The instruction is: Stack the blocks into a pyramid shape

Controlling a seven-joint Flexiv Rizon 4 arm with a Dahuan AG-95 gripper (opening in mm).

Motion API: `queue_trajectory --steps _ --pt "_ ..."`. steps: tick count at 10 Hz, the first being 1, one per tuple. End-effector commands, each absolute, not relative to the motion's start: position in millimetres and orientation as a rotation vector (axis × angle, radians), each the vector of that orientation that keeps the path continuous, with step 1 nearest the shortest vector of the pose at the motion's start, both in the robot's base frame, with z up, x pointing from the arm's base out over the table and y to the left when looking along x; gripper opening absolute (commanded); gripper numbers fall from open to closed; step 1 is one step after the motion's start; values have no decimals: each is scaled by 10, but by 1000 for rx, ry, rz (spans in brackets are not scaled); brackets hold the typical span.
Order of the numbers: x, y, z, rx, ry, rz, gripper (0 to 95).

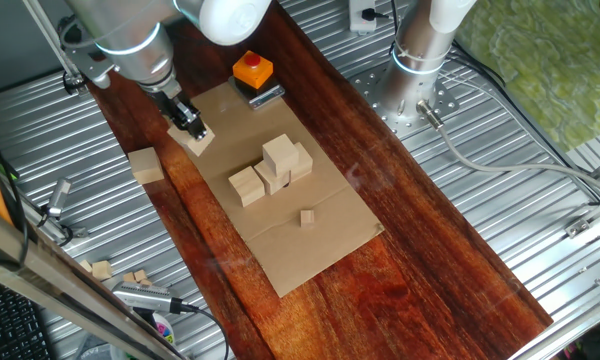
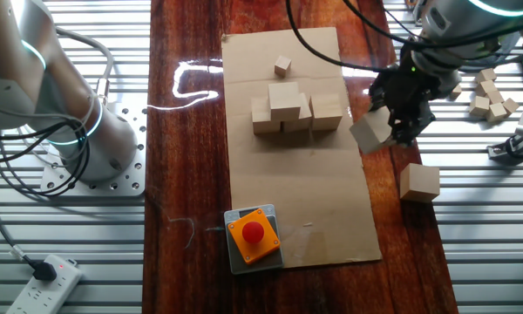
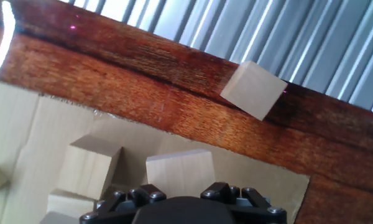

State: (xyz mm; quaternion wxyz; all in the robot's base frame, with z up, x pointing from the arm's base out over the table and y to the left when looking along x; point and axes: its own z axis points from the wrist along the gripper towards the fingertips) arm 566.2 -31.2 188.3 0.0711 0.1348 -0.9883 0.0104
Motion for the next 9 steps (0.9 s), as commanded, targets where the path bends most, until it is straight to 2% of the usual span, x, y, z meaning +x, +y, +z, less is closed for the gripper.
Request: queue_trajectory --steps 1,5,9 --pt "5489 -149 1906 271 -2989 22 0" --pt "5161 227 1896 116 -3003 18 0" --pt "5052 531 1749 -4 -3027 24 0"
